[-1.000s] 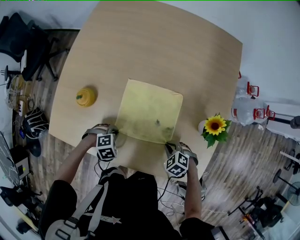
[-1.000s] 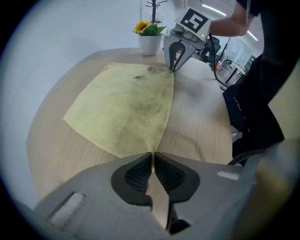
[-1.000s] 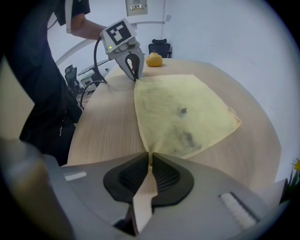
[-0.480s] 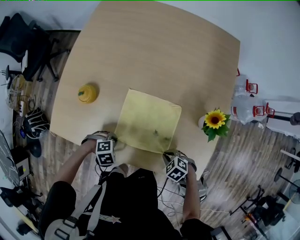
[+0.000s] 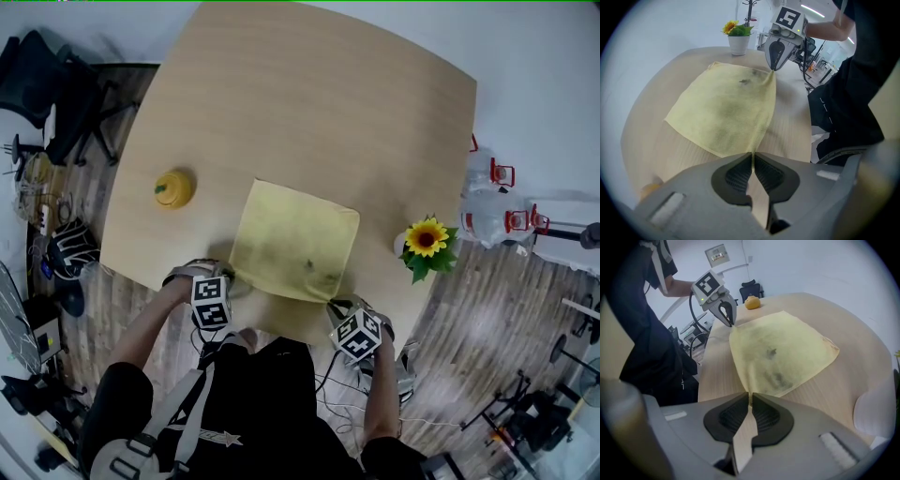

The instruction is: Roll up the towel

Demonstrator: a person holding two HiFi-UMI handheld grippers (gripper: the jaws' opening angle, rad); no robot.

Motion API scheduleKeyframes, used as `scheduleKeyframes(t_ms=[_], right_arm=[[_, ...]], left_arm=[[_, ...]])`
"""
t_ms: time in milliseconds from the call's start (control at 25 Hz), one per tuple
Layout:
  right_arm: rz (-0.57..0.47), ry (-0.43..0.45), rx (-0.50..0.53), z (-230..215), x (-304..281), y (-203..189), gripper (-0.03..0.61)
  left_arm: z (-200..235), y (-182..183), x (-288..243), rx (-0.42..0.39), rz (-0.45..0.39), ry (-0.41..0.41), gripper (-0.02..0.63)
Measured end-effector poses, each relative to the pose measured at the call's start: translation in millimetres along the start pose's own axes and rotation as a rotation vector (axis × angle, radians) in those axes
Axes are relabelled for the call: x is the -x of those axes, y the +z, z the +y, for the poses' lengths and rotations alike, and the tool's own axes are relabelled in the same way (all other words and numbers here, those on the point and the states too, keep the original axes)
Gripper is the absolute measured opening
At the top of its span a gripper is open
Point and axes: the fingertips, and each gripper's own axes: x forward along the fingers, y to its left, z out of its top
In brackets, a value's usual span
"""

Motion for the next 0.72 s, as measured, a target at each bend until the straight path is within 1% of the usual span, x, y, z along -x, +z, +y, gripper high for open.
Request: scheduleKeyframes(t_ms=[520,720], right_arm=[[-0.010,-0.032,-0.015,-23,-4,7,0.031],[-0.012,-0.045,-0.027,-29,-4,10,0.031]], left_arm=[[20,3,-5,0.019,0.014,0.010,0.029],[26,1,-8,0.038,0.025,0.019,0.029]])
